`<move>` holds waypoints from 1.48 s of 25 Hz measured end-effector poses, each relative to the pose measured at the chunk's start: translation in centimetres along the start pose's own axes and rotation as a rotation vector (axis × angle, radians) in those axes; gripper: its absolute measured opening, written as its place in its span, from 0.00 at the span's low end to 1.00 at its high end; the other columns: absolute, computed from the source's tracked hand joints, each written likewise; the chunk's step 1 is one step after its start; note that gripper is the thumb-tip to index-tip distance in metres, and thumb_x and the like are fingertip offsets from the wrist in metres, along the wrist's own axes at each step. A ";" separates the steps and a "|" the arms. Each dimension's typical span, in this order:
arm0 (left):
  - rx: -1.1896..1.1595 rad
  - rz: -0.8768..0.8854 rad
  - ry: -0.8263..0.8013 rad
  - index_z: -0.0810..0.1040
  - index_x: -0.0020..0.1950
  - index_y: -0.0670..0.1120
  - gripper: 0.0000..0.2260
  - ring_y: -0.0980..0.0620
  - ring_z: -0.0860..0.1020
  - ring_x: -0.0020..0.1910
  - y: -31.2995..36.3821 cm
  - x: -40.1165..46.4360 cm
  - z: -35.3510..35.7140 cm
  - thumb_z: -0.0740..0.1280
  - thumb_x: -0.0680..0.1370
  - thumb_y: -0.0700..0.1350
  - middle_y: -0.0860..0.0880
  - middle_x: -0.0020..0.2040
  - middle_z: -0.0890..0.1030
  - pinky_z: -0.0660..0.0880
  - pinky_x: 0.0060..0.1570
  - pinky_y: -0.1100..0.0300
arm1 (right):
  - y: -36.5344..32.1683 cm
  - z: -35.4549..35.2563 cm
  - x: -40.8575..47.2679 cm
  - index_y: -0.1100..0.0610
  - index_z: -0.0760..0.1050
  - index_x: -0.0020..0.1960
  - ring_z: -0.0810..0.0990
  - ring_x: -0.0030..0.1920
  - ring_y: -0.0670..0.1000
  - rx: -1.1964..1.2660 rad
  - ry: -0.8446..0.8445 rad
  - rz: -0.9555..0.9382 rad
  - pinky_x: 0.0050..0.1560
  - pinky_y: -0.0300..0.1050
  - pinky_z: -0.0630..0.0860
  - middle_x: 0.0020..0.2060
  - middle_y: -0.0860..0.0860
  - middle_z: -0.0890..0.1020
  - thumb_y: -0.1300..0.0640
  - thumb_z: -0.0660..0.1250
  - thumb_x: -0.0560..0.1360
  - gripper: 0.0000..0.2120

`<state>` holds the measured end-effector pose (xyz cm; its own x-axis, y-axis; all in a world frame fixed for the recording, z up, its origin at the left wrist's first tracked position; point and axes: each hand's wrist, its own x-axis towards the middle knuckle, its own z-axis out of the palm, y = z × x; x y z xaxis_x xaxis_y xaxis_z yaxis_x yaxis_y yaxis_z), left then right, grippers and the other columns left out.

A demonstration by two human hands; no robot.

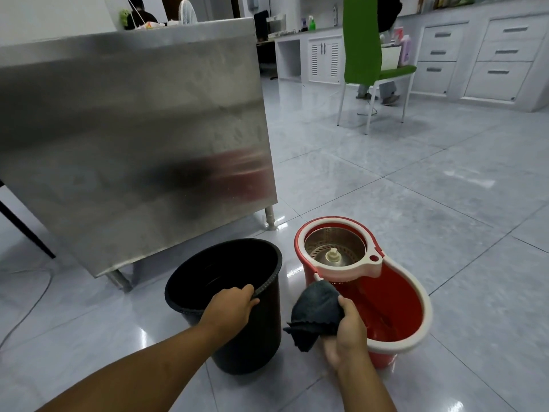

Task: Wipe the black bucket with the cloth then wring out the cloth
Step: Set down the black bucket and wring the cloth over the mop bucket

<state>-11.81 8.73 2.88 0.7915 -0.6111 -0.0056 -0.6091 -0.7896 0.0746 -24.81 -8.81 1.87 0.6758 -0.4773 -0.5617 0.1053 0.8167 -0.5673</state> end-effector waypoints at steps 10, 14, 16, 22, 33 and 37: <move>-0.002 0.008 -0.054 0.70 0.49 0.50 0.10 0.55 0.70 0.33 0.3 -1.0 1.5 0.55 0.83 0.53 0.53 0.39 0.73 0.65 0.34 0.63 | -0.6 0.3 -0.8 0.58 0.76 0.47 0.77 0.49 0.57 0.016 -0.001 0.010 0.41 0.52 0.76 0.49 0.59 0.78 0.57 0.58 0.80 0.09; -0.059 -0.011 -0.073 0.73 0.52 0.49 0.10 0.51 0.77 0.39 1.1 -1.6 2.3 0.57 0.82 0.53 0.51 0.41 0.76 0.75 0.42 0.58 | -1.0 0.4 -1.2 0.58 0.75 0.46 0.77 0.48 0.57 0.013 -0.019 0.004 0.42 0.52 0.76 0.49 0.58 0.78 0.58 0.58 0.80 0.09; -0.042 -0.022 -0.125 0.74 0.53 0.48 0.10 0.50 0.77 0.41 1.6 -2.1 3.0 0.57 0.81 0.52 0.47 0.45 0.80 0.74 0.44 0.57 | -1.1 0.4 -1.2 0.59 0.76 0.47 0.77 0.49 0.57 0.001 -0.032 0.013 0.43 0.52 0.76 0.49 0.59 0.79 0.57 0.59 0.80 0.09; 0.086 0.054 -0.357 0.74 0.57 0.46 0.13 0.43 0.79 0.52 2.8 -2.4 3.7 0.59 0.80 0.52 0.43 0.56 0.80 0.70 0.45 0.54 | -1.5 0.4 -1.5 0.60 0.75 0.46 0.77 0.48 0.57 -0.082 -0.101 0.015 0.45 0.52 0.75 0.46 0.60 0.79 0.57 0.59 0.80 0.10; -0.658 0.175 -0.292 0.57 0.77 0.60 0.45 0.54 0.55 0.78 5.3 -0.5 -6.7 0.71 0.65 0.69 0.55 0.80 0.55 0.60 0.76 0.52 | -4.9 0.1 -2.4 0.59 0.73 0.44 0.76 0.50 0.62 -0.719 -0.584 0.027 0.51 0.57 0.73 0.46 0.64 0.76 0.52 0.64 0.74 0.09; -0.683 0.442 -0.384 0.74 0.67 0.60 0.28 0.62 0.60 0.75 6.9 -1.0 -8.6 0.77 0.68 0.53 0.61 0.78 0.59 0.64 0.73 0.59 | -8.0 1.8 -4.7 0.52 0.73 0.42 0.74 0.46 0.55 -1.088 -0.701 -0.034 0.45 0.48 0.71 0.45 0.56 0.76 0.55 0.64 0.76 0.05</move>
<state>-16.42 4.35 12.00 0.3460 -0.9246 -0.1594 -0.5948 -0.3476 0.7248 -27.54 -12.47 10.12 0.9551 0.0486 -0.2921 -0.2908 -0.0324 -0.9562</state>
